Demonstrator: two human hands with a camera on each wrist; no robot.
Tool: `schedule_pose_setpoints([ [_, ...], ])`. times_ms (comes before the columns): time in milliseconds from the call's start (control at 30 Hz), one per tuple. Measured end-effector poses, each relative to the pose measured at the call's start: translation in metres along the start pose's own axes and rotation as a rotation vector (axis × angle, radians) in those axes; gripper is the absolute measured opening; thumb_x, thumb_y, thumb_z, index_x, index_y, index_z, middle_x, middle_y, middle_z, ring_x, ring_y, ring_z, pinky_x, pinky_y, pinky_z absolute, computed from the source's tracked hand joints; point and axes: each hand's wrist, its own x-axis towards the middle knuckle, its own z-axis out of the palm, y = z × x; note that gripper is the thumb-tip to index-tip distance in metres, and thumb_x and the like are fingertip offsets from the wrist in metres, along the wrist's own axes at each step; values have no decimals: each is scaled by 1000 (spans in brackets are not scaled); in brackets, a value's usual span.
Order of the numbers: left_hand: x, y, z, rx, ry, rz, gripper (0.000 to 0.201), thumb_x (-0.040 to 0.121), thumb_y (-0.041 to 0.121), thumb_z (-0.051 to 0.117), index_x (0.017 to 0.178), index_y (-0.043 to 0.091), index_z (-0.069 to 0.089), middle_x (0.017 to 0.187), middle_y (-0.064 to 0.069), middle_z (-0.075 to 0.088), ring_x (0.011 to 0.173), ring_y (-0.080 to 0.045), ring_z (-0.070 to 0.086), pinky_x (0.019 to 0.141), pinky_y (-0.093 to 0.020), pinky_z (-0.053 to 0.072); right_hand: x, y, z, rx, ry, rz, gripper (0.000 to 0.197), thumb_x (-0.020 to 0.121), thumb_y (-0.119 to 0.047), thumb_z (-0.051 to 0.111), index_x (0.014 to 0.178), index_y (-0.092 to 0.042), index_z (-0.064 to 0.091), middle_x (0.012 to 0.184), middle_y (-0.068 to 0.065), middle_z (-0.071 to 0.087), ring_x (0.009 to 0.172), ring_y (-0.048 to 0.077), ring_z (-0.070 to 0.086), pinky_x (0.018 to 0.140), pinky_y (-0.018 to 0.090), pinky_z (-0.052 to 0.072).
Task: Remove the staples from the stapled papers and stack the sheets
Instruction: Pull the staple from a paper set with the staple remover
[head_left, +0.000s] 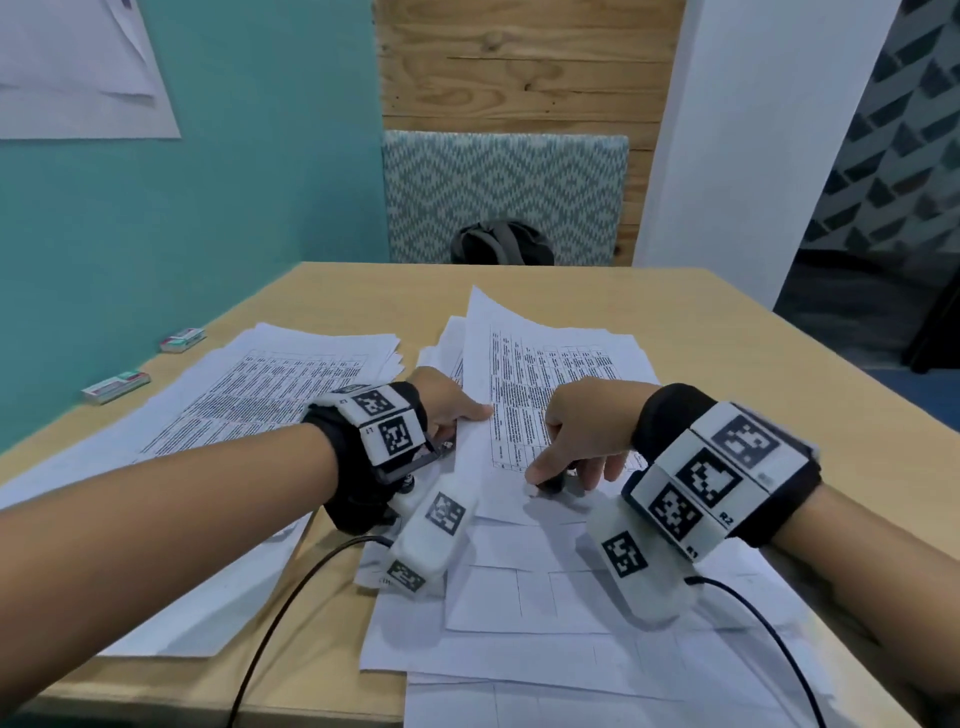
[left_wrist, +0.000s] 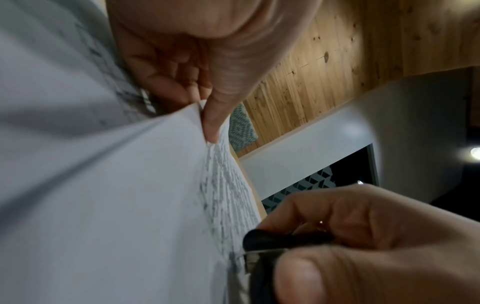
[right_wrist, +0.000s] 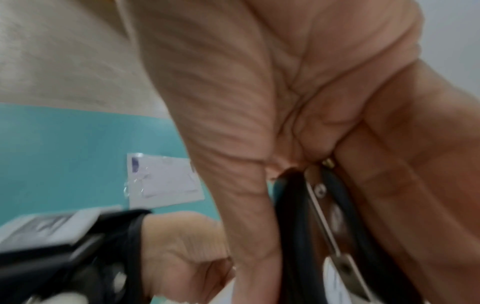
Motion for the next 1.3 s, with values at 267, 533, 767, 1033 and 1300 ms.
schedule_pose_setpoints([
  [267,-10,21,-35,-150,194,252,51,79,5,69,43,13,33,24,10,28,22,-7,28,35,-14,26,-7,8,-43,290,321,-3,40,84,-48,62,74,-9,61,66,2,67,63,15,66,61,25,52],
  [533,-19,50,-62,-355,20,159,16,88,5,58,73,9,51,68,-4,49,40,-6,47,30,-9,35,8,-1,-66,798,693,-99,37,86,-46,60,66,-15,65,65,4,60,44,12,50,45,19,37],
  [767,-22,54,-88,-679,-62,82,21,93,11,51,73,9,52,52,2,60,53,-5,55,46,-14,49,22,-6,-53,847,597,-62,41,92,-47,50,84,-11,69,66,1,58,45,10,44,43,17,35],
  [1033,-35,61,-101,-824,127,281,21,87,14,59,68,12,51,49,3,56,43,-7,51,50,-18,45,14,-11,-67,883,704,-136,56,93,-50,45,85,0,68,52,2,52,39,11,36,36,16,30],
  [1300,-32,30,-95,-1095,0,190,22,94,26,49,87,7,58,72,-5,61,46,-13,62,41,-20,50,17,-14,-70,939,776,-224,47,92,-51,47,82,-7,58,43,-7,54,38,8,39,38,13,33],
])
